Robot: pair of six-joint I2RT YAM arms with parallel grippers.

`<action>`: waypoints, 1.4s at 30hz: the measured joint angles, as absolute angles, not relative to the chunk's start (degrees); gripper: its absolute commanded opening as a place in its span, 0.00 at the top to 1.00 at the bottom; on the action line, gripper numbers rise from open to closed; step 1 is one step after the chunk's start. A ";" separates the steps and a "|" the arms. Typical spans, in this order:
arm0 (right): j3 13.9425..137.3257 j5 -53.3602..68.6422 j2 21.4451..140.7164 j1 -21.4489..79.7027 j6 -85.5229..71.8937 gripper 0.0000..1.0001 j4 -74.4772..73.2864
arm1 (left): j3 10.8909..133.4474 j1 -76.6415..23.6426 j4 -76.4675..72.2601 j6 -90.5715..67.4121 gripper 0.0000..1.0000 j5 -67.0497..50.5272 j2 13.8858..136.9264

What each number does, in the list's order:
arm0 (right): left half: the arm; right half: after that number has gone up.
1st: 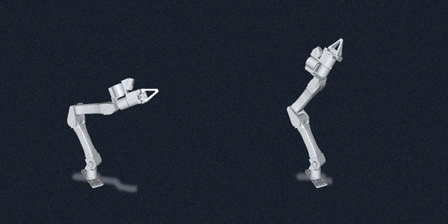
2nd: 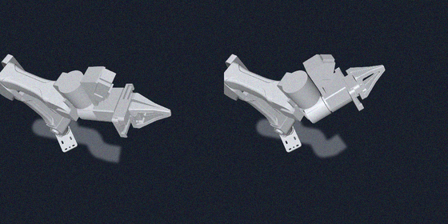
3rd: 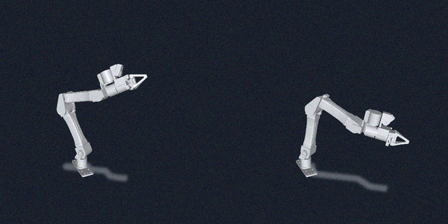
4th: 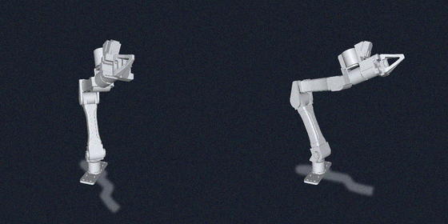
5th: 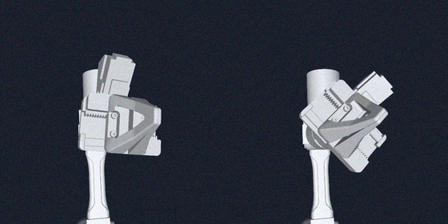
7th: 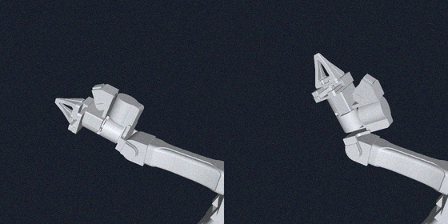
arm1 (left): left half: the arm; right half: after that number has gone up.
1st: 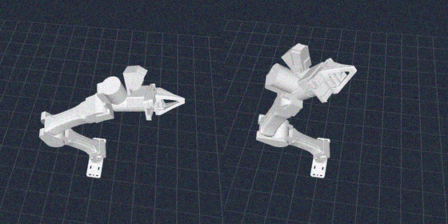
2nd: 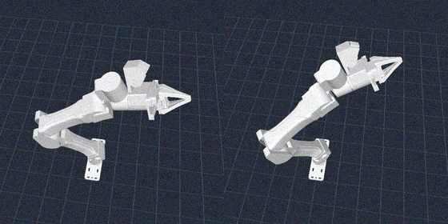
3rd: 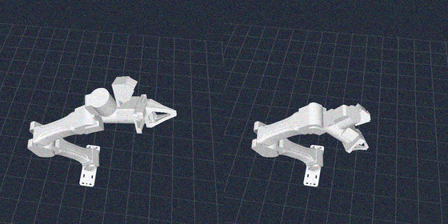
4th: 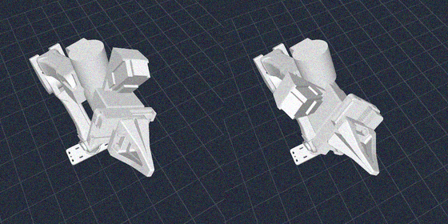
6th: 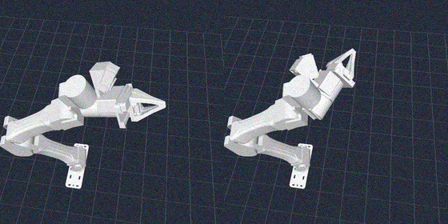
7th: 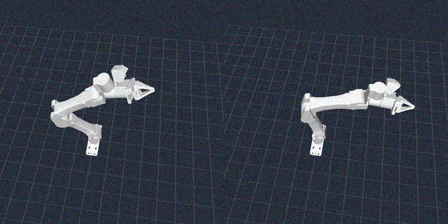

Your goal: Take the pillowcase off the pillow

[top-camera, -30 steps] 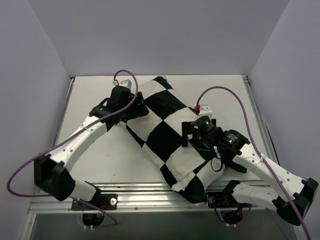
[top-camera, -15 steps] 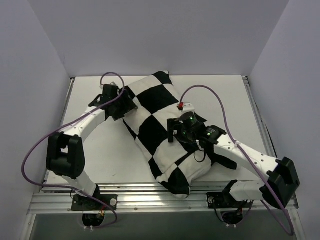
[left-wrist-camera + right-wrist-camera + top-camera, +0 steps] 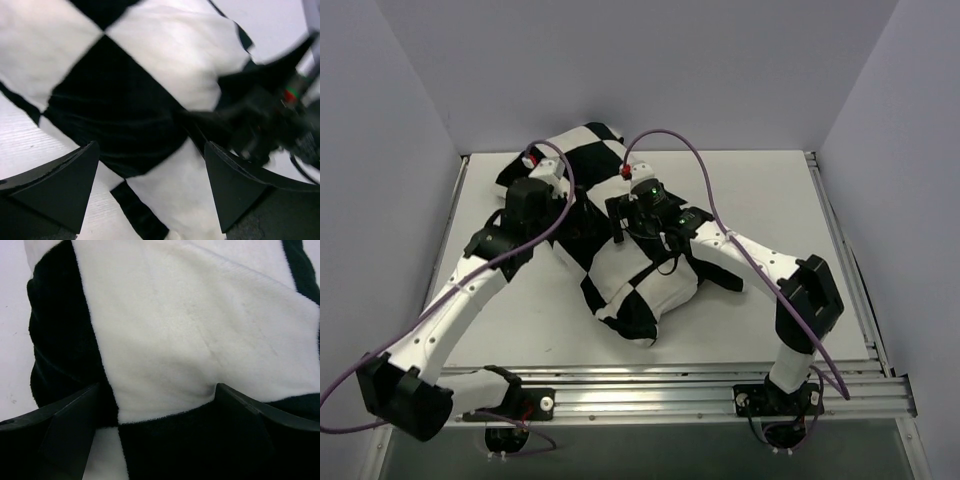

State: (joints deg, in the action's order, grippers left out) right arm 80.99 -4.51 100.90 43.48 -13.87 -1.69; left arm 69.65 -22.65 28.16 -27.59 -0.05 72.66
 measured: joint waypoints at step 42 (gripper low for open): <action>42.96 3.22 74.78 13.98 -31.33 0.16 4.49 | 76.23 -53.19 26.26 -3.49 0.00 10.24 84.68</action>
State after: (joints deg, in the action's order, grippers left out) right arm 42.96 3.22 74.78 13.98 -31.33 4.49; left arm 76.23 -53.19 26.26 -3.49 10.24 84.68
